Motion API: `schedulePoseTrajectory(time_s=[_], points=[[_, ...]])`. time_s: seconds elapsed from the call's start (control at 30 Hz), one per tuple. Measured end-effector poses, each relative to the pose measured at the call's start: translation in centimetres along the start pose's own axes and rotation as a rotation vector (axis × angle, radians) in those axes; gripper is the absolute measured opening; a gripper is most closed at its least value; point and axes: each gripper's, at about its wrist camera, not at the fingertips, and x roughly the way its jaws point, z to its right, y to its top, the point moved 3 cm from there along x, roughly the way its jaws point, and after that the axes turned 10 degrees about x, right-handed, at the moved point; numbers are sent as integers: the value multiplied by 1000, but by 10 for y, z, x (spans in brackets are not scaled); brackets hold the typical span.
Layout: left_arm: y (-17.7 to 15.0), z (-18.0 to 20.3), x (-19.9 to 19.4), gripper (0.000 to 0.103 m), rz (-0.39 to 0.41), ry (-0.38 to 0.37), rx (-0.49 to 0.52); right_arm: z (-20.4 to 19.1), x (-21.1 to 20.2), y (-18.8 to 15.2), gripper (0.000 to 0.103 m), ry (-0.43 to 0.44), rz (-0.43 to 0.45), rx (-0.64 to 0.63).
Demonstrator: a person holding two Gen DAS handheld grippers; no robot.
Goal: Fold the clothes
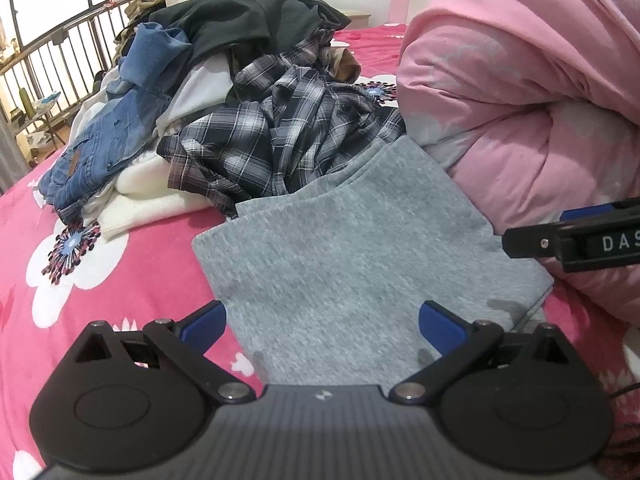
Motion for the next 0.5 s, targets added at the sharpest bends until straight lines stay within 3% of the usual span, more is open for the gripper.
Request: schedulePoseTrajectory(time_s=[0.5], points=[[-1,-2,0,103,-8,-24,-18,-2,-2,0,89,17,7,-6]])
